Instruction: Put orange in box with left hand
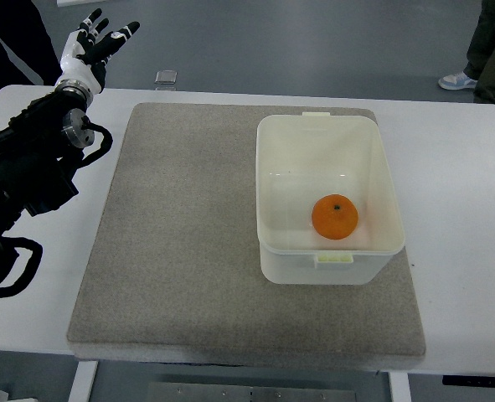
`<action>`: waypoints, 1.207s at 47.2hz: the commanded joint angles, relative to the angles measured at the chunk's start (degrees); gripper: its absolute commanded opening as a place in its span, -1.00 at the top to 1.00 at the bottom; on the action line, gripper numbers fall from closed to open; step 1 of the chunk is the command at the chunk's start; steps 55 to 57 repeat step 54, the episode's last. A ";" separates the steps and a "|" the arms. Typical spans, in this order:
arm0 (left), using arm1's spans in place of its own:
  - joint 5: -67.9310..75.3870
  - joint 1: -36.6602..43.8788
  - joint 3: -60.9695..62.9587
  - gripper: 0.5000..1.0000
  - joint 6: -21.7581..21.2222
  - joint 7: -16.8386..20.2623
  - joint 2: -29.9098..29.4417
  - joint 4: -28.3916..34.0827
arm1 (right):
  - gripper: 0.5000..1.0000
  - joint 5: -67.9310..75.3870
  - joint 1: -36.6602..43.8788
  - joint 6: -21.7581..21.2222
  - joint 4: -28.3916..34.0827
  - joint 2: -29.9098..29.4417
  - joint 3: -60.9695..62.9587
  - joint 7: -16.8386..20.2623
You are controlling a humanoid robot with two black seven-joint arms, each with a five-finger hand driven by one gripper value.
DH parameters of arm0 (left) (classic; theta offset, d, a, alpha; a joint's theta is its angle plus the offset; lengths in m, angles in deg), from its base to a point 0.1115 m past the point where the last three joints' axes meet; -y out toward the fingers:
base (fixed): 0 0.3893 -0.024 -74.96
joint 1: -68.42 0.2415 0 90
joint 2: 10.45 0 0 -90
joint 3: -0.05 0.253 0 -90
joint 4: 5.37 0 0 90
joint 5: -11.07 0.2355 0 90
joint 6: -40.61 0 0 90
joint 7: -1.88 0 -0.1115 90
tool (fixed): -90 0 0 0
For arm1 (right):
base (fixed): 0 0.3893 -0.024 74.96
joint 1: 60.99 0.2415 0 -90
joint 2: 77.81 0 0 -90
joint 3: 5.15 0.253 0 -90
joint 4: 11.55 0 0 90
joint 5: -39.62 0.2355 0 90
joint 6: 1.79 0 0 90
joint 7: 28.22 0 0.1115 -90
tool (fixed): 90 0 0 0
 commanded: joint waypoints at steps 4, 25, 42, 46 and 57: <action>-2.05 0.00 -3.65 -0.97 -0.13 -0.14 -0.03 0.21 | -0.78 0.00 0.00 0.00 0.00 0.00 0.00 0.00; -3.90 0.09 -7.61 -0.97 3.21 0.12 -0.65 0.38 | -0.78 0.00 0.00 0.00 0.00 0.00 0.00 0.00; -3.90 0.09 -7.61 -0.97 4.27 0.12 -1.26 1.70 | -0.78 -0.09 0.00 0.00 0.00 0.00 0.00 0.00; -3.90 0.09 -7.70 -0.97 4.27 0.12 -1.26 1.70 | -0.78 0.00 0.00 0.00 0.00 0.00 0.44 0.00; -3.90 0.09 -7.70 -0.97 4.27 0.12 -1.26 1.79 | -0.78 0.00 0.00 0.09 -0.09 0.00 0.53 0.00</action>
